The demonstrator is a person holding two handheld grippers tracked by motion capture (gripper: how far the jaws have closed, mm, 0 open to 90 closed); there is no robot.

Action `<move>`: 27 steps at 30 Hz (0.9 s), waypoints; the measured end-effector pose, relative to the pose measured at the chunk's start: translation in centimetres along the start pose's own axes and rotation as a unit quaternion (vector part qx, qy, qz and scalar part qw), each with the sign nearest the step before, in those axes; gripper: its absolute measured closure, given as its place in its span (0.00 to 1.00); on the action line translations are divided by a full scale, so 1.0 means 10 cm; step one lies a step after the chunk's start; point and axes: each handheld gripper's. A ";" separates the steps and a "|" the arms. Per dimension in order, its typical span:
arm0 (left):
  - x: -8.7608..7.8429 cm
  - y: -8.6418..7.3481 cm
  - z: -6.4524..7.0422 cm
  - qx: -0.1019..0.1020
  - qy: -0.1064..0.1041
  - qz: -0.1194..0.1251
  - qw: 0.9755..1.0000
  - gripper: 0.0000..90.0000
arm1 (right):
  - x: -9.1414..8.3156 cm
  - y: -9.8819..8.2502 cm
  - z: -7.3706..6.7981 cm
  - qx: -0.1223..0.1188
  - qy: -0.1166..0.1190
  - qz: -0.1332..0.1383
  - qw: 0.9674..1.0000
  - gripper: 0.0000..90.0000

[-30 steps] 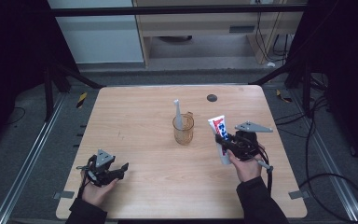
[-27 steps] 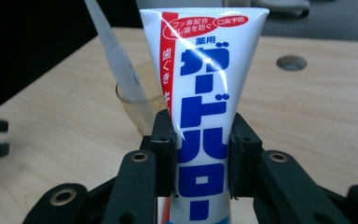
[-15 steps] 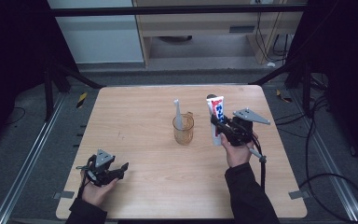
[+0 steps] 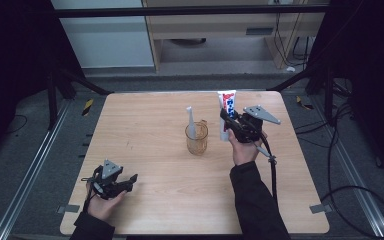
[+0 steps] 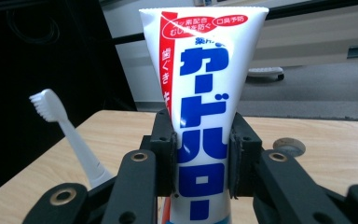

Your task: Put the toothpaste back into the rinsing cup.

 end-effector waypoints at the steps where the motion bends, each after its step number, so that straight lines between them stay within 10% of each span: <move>1: 0.00 0.00 0.00 0.000 0.000 0.000 1.000 0.39 | 0.02 0.00 0.00 0.001 0.000 0.002 1.000 0.76; 27: 0.01 0.00 0.00 0.001 -0.002 0.000 1.000 0.39 | 0.50 -0.03 -0.22 0.021 0.004 0.048 0.999 0.76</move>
Point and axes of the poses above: each handheld gripper's, and its own axes: x roughly forward along the jaws, y roughly out of its top, z roughly to its right, and after that the axes turned 11 degrees about -x, right-handed
